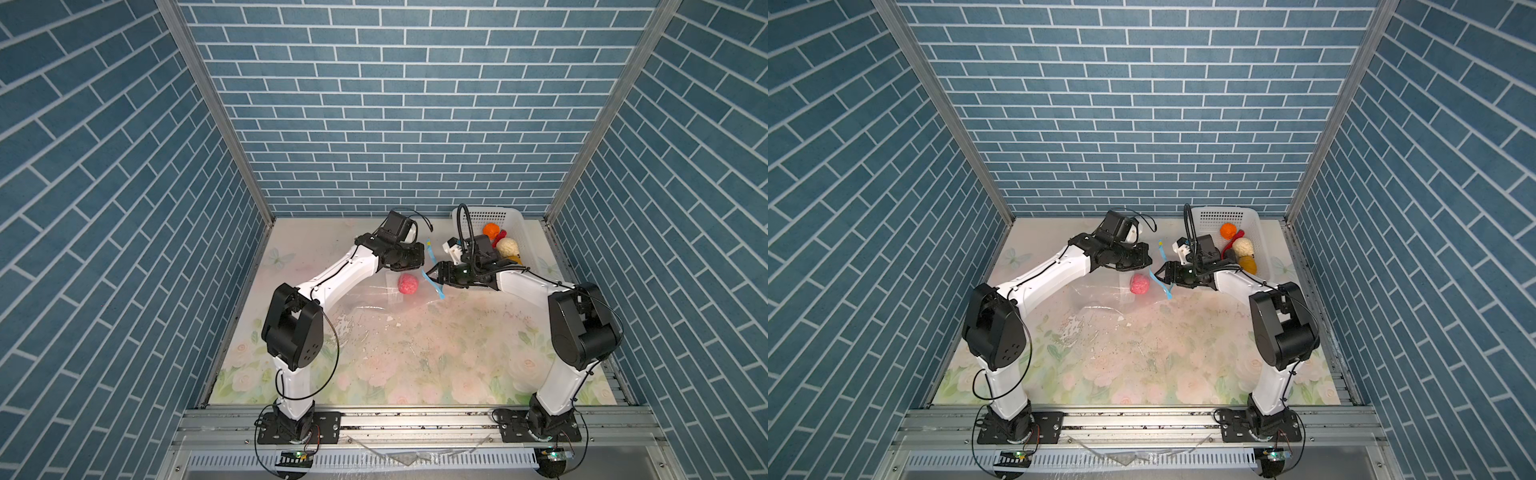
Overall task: Place the food in the zip-top bag and seal the zipper
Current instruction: 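Lower the pink food into the open bag and open the right gripper, then move the right gripper back to the basket while the left holds the zipper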
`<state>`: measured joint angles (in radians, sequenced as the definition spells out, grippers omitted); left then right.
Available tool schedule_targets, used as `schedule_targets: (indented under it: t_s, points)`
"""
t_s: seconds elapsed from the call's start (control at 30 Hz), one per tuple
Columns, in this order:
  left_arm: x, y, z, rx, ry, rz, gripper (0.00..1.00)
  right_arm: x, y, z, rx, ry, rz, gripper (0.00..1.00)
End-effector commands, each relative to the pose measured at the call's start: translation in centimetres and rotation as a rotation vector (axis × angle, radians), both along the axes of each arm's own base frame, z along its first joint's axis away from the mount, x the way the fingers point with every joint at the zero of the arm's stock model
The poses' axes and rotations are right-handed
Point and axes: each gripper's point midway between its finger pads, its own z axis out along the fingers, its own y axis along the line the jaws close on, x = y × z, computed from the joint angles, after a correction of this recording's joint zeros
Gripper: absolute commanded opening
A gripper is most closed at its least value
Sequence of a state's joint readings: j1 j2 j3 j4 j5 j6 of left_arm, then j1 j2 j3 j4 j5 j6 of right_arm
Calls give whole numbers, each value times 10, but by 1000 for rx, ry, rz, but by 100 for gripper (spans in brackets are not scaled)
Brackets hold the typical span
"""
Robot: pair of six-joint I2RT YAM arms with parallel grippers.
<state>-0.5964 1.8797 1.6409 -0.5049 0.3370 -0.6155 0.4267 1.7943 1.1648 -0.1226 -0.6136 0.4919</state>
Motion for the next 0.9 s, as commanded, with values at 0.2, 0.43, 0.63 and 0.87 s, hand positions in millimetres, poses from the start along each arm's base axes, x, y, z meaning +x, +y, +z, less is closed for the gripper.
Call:
schedule_targets:
  t_s: [0.2,0.43,0.63,0.87]
  points:
    - [-7,3,8,7,-20,-9,1,6,-11,30,-92,-55,-11,71]
    - [-7,2,11,1,-20,-13,1,10,-34,56,-201,-117,-45,71]
    - [-6,-1,12,-16,-18,-13,1,25,-60,76,-273,-132,-137,71]
    - [-7,-4,17,-35,-19,-19,1,60,-89,75,-342,-54,-250,72]
